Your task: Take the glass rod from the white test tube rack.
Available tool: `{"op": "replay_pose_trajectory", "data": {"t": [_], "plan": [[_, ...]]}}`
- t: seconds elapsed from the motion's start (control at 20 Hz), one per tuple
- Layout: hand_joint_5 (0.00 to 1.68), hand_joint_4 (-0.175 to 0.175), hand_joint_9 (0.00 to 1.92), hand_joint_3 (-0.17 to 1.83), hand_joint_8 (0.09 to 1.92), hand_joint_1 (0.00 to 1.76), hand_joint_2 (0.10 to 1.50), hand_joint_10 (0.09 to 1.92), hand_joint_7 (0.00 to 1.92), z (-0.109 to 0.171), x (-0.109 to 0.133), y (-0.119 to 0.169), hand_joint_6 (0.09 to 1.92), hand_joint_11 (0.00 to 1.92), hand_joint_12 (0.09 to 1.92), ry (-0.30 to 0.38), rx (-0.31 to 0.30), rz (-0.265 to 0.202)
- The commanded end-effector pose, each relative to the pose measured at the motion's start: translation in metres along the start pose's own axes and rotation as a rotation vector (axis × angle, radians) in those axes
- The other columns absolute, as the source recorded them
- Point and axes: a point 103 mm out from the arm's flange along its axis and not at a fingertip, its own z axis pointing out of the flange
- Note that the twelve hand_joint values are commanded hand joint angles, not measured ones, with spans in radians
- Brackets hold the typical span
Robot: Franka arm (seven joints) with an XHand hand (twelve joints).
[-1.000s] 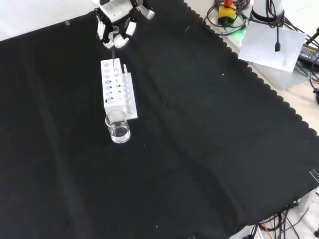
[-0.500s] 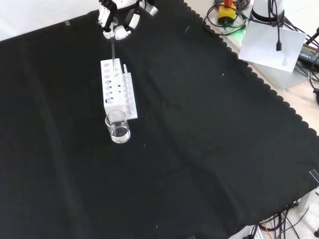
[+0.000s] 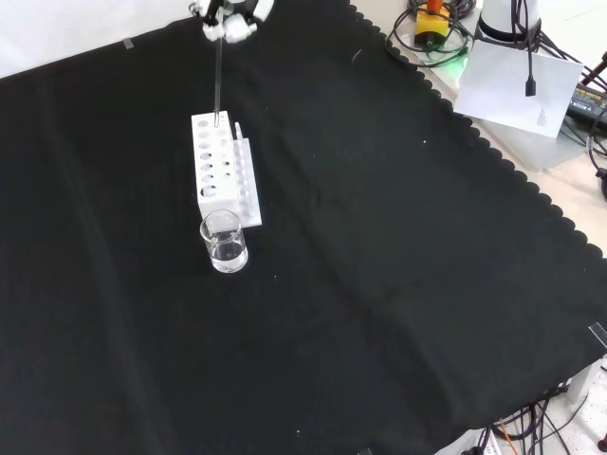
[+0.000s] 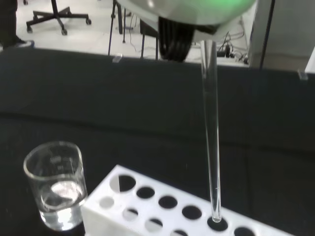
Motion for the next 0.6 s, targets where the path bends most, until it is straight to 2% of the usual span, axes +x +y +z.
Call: {"op": "replay_pose_trajectory", "data": {"t": [0.05,0.6], "plan": [[1.13,-0.175,1.56,0.71,1.30,1.31,0.71,1.01,1.10,-0.0331,0.0033,-0.0144,0.65,1.63,0.86,0.017,-0.027,0.001],[1.14,-0.175,1.56,0.72,1.30,1.31,0.71,1.01,1.10,-0.0420,0.0071,-0.0198,0.64,1.63,0.87,0.004,-0.040,-0.024]]}}
